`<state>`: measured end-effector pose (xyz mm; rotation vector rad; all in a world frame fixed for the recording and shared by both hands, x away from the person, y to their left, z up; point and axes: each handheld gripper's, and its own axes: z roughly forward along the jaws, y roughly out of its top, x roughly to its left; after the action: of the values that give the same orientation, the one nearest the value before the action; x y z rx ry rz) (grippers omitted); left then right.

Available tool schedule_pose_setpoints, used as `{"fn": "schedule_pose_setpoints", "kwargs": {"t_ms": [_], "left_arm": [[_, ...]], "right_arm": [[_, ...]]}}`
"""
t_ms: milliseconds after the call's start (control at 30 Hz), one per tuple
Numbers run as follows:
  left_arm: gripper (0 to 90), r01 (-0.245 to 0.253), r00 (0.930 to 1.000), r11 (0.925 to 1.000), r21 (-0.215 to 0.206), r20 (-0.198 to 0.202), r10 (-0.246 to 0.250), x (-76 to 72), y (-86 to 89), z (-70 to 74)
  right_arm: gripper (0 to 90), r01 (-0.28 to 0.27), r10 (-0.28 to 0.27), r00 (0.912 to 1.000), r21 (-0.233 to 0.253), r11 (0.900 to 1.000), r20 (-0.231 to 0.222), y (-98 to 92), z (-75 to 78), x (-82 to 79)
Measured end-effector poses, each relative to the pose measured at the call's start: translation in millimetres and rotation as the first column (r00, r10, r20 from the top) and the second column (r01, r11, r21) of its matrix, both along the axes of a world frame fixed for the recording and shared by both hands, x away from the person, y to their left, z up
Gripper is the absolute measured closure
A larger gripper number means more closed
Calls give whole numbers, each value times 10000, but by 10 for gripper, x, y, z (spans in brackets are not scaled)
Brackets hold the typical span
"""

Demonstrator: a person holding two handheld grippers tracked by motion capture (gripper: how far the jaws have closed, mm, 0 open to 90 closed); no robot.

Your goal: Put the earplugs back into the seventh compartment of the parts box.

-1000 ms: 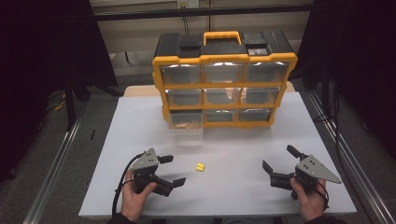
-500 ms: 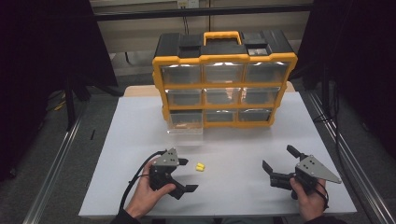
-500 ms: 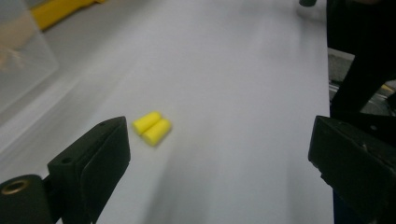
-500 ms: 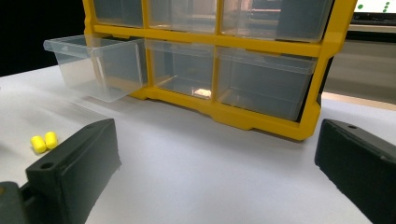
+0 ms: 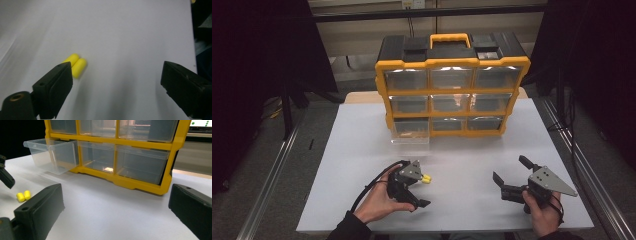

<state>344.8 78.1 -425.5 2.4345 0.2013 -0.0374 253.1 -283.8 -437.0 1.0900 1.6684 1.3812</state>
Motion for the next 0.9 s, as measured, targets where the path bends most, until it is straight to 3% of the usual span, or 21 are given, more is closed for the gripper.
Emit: {"fn": "schedule_pose_setpoints", "kwargs": {"t_ms": [133,233,300,467,733,867,900], "left_arm": [[191,-25,9993,9994,353,364,12,82,-40,1],[255,330,9981,9961,824,496,-372,116,-74,43],[303,251,9968,9958,881,729,-316,126,-97,51],[399,525,9933,9878,1466,948,-668,167,-175,70],[544,502,9948,9834,1741,787,-648,232,-194,10],[623,647,9904,9773,2019,1069,-877,263,-192,1],[637,634,9908,9791,1932,1049,-849,268,-195,-3]], "right_arm": [[0,-4,4,10000,-2,10000,-4,-1,0,1],[0,-8,8,10000,-8,10000,2,-1,0,1],[0,-10,10,10000,-6,10000,-3,-1,0,1],[0,-17,17,10000,-1,10000,-7,2,1,0],[0,-38,38,10000,-14,10000,3,2,1,-1],[0,-48,48,10000,-18,10000,-9,4,1,0],[0,-54,54,10000,-18,10000,-10,4,0,0]]}}
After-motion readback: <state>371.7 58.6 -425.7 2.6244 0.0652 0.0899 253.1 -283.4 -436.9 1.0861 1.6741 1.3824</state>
